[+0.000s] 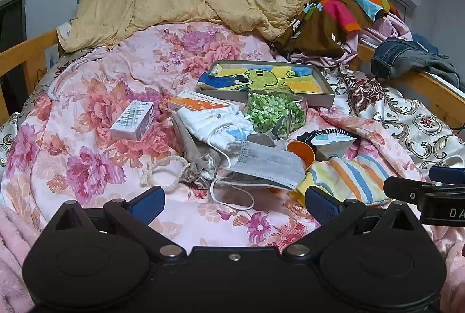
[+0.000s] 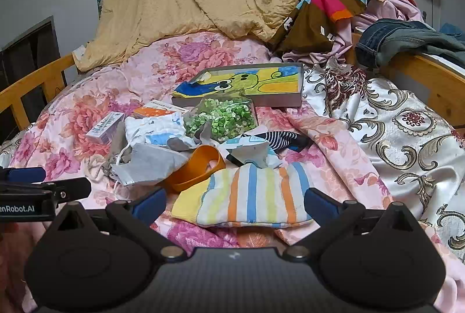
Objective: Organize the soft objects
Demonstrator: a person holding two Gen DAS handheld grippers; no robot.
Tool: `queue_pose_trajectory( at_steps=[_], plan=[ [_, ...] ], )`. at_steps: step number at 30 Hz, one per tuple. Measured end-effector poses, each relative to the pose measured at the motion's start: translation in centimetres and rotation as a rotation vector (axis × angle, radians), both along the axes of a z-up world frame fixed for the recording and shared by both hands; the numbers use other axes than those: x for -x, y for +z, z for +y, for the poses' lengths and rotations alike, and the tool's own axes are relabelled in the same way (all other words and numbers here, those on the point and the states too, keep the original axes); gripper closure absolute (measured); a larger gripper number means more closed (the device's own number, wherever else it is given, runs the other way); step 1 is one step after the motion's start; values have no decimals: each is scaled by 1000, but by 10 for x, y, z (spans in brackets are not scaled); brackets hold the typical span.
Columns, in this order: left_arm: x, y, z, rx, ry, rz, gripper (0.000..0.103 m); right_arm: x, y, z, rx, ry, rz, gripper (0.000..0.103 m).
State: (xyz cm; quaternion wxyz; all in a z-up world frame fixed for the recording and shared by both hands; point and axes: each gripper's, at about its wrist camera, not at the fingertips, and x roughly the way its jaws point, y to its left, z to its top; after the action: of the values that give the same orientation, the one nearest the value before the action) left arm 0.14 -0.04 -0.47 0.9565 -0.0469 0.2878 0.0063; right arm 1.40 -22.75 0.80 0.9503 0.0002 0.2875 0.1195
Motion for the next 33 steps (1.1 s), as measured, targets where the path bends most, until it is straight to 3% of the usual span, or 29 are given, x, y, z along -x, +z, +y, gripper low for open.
queue_pose_trajectory(
  at_steps=[33],
  plan=[
    [0,-2,1,1,5,9,1,0,-3,1,-5,8,8,0]
  ],
)
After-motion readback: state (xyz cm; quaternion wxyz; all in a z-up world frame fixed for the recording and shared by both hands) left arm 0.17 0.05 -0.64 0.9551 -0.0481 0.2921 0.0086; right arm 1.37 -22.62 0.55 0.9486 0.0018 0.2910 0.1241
